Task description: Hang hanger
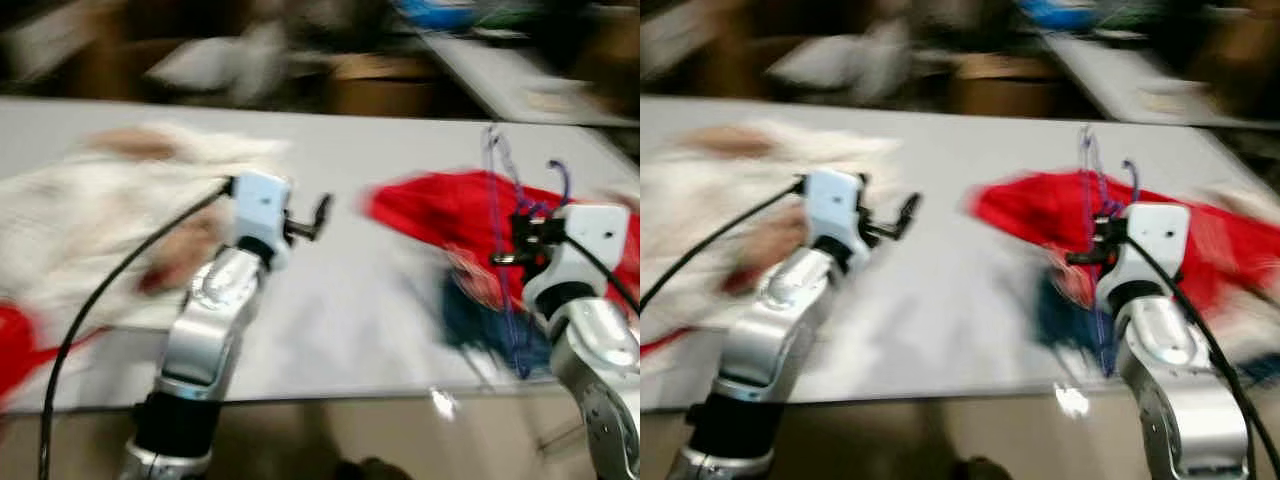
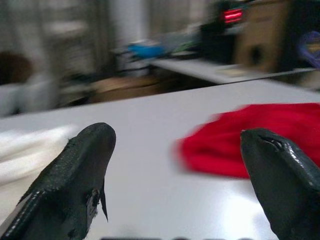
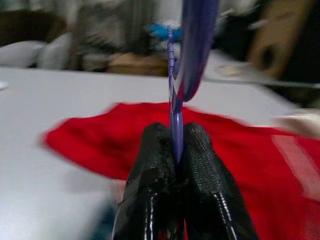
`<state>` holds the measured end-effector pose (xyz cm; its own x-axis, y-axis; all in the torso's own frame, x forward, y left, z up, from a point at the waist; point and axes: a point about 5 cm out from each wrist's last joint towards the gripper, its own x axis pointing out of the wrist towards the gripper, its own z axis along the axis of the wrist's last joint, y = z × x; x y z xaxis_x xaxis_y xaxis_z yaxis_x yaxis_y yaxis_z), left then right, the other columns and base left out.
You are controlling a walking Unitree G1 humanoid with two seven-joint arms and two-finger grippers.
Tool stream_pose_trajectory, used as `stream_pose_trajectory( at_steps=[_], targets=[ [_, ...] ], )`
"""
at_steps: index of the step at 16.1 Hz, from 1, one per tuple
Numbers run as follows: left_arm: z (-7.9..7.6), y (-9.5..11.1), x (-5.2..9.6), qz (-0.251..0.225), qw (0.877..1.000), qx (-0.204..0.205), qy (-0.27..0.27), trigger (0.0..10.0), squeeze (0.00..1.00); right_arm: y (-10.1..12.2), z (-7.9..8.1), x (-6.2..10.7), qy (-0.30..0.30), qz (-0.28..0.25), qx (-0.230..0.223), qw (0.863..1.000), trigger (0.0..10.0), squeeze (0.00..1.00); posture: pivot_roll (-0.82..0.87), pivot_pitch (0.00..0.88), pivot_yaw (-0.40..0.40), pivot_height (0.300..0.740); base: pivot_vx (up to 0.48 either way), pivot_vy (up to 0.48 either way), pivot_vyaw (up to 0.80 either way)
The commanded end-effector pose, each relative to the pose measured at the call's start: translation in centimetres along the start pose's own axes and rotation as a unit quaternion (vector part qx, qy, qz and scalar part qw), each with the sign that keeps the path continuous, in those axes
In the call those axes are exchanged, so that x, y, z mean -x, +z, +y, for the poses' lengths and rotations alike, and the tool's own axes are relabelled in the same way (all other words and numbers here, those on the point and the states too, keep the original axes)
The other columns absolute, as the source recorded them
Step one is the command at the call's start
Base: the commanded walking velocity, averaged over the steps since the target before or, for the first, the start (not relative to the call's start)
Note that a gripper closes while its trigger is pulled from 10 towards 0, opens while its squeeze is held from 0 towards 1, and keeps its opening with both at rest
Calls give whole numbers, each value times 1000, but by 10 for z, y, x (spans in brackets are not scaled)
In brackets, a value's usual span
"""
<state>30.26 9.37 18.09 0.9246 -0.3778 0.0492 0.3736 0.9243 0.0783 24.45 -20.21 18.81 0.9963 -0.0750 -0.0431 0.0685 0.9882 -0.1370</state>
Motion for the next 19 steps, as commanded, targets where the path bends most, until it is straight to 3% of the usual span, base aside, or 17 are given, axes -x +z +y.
stream_pose_trajectory(
  at_steps=[1, 3, 5, 8, 9, 11, 14, 19],
  targets=[
    [6, -2, 2, 3, 1000, -5, 8, 10000, 0, 4, 7, 3, 30, -13, 3, 999, 10000, 0, -102, 19, -20, 740, 0, -401, -800],
    [9, -8, 5, 13, 1000, -10, 12, 10000, 0, 1, 9, 5, 37, -3, -13, 999, 10000, 0, -101, 23, -21, 740, 0, -398, -800],
    [12, -10, 7, 15, 1000, -11, 18, 10000, 0, -3, 11, 7, 32, 3, -2, 999, 10000, 0, -94, 29, -24, 740, 0, -373, -800],
    [10, -7, 8, 2, 1000, 8, 9, 10000, 0, -5, 8, 6, 21, 4, -16, 1000, 10000, 0, -94, 31, -22, 740, 0, 0, -758],
    [6, -6, 8, -5, 1000, 11, -4, 10000, 0, -4, 7, 8, 22, 0, -46, 999, 10000, 0, -94, 31, -22, 740, 0, 0, 0],
    [5, -8, 8, -7, 1000, 3, -9, 10000, 0, -5, 4, 8, 5, 11, -20, 1000, 10000, 0, -97, 35, -16, 740, 0, 0, 0],
    [6, -11, 7, -4, 1000, 11, -1, 10000, 0, -5, 5, 8, 11, 4, -33, 999, 10000, 0, -103, 38, -10, 740, 0, 0, 0],
    [10, -19, 10, 15, 1000, 9, 8, 10000, 0, -8, 13, 10, 31, -5, 52, 998, 10000, 0, -104, 43, -25, 740, 274, 0, 0]
  ],
)
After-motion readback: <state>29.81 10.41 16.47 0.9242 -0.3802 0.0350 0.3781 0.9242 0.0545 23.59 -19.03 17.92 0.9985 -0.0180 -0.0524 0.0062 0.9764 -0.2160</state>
